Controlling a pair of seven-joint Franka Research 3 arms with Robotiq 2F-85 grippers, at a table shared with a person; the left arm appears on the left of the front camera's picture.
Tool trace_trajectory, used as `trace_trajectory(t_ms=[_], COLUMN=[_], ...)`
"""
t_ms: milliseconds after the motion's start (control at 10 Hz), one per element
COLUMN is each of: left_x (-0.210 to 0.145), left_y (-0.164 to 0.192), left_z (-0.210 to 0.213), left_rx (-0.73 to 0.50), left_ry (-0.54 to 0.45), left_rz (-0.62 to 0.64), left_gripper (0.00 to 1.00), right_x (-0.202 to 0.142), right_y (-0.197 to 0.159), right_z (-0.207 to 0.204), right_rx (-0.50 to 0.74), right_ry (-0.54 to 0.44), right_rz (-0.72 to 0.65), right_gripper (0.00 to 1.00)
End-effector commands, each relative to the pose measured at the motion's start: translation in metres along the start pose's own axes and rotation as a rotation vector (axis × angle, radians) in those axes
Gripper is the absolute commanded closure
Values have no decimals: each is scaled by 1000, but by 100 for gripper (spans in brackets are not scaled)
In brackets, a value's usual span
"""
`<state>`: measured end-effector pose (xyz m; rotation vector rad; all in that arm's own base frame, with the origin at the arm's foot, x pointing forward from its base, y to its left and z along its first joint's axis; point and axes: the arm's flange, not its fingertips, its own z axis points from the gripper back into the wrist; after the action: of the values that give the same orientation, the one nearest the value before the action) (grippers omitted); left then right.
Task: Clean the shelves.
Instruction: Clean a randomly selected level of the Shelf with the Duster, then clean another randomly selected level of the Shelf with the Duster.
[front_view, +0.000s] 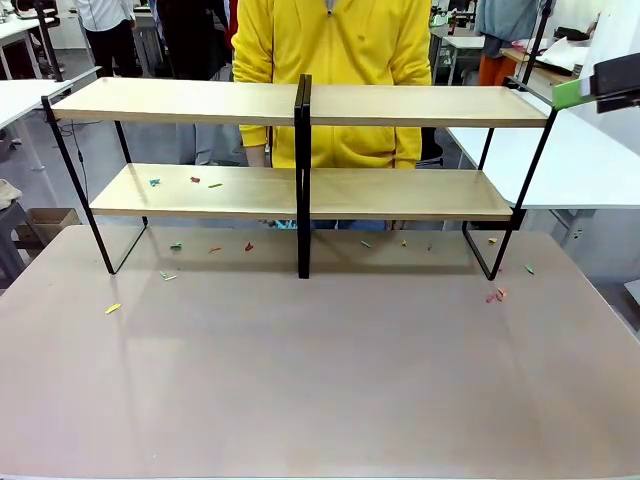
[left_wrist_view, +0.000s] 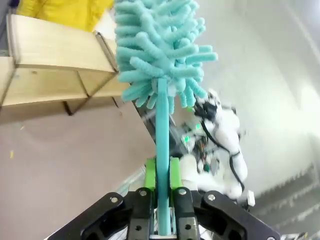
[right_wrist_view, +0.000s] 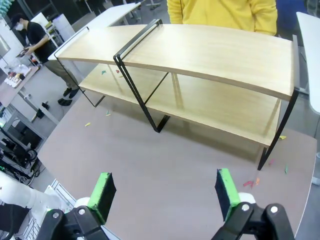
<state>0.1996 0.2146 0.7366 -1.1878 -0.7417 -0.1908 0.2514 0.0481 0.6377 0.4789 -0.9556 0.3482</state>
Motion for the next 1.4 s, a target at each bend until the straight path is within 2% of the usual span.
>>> trace_trajectory(t_ms=[0,100,200,1200,1300], left_x=[-24,-35,-14,-15,-29], left_y=[39,63,23,27,23], left_z=[-9,-8,16,17,-15], left_rx=[87,138,51,69,76], left_ry=[-27,-13,-43,-37,125], left_rz=[74,136,54,53,51], left_gripper=[88,88,88,88,88], right_x=[0,0,0,0,0], right_y=[0,0,0,0,0], right_z=[0,0,0,0,0], right_rx=[6,6,6,6,6], right_ry=[2,2,2,2,2], right_rz=[-2,-2,-2,-2,-2], right_gripper=[0,0,0,0,0])
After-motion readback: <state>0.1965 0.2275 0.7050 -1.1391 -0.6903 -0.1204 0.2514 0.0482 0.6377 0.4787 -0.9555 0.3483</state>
